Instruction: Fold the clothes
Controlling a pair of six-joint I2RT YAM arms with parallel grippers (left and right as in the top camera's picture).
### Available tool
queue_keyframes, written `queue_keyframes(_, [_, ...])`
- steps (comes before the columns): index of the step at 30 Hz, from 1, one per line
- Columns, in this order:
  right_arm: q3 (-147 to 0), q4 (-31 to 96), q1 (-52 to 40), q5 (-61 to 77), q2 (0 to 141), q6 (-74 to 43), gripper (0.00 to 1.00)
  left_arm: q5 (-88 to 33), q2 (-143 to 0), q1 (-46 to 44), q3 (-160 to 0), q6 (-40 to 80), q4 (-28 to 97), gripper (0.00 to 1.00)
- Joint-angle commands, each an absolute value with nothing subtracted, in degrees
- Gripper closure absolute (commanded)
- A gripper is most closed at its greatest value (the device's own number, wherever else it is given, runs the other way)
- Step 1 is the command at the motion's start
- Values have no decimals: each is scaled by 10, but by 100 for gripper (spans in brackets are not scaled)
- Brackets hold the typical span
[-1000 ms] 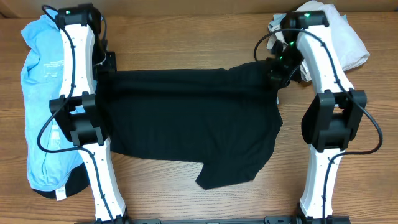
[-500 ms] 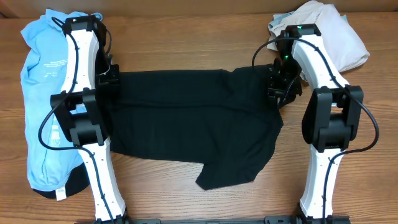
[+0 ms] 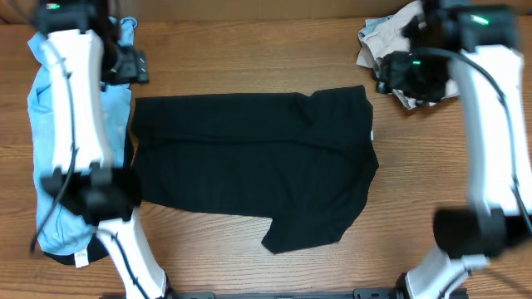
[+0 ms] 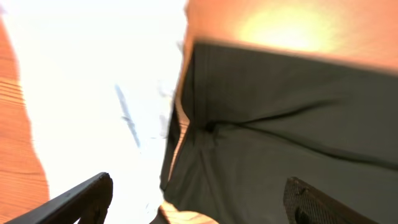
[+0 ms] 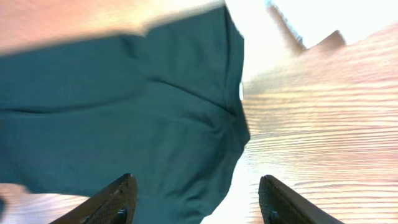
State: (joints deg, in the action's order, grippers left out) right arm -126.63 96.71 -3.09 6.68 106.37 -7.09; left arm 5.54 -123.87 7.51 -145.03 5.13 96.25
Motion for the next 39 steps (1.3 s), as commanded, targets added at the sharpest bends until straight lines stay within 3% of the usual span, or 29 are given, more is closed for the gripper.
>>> queue_keyframes(1, [-1279, 971, -54, 75, 962, -100, 34, 33, -1111, 74, -1475, 65, 968, 11])
queue_keyframes(9, [-1217, 971, -130, 54, 806, -171, 35, 11, -945, 74, -1389, 86, 968, 20])
queue_keyframes(16, [-1021, 963, -189, 6, 708, -268, 35, 46, -817, 75, -1167, 133, 959, 18])
queue_keyframes(22, [-801, 875, -235, 26, 697, -305, 36, 89, -743, 75, -903, 202, 844, 20])
queue_keyframes(30, [-662, 762, -252, 78, 721, -299, 39, 97, -765, 75, -652, 289, 634, 36])
queue_keyframes(37, [-633, 746, -252, 81, 740, -289, 41, 98, -830, 110, -549, 336, 502, 46])
queue_keyframes(39, [-625, 744, -252, 87, 741, -289, 43, 94, -865, 130, -538, 339, 481, 53])
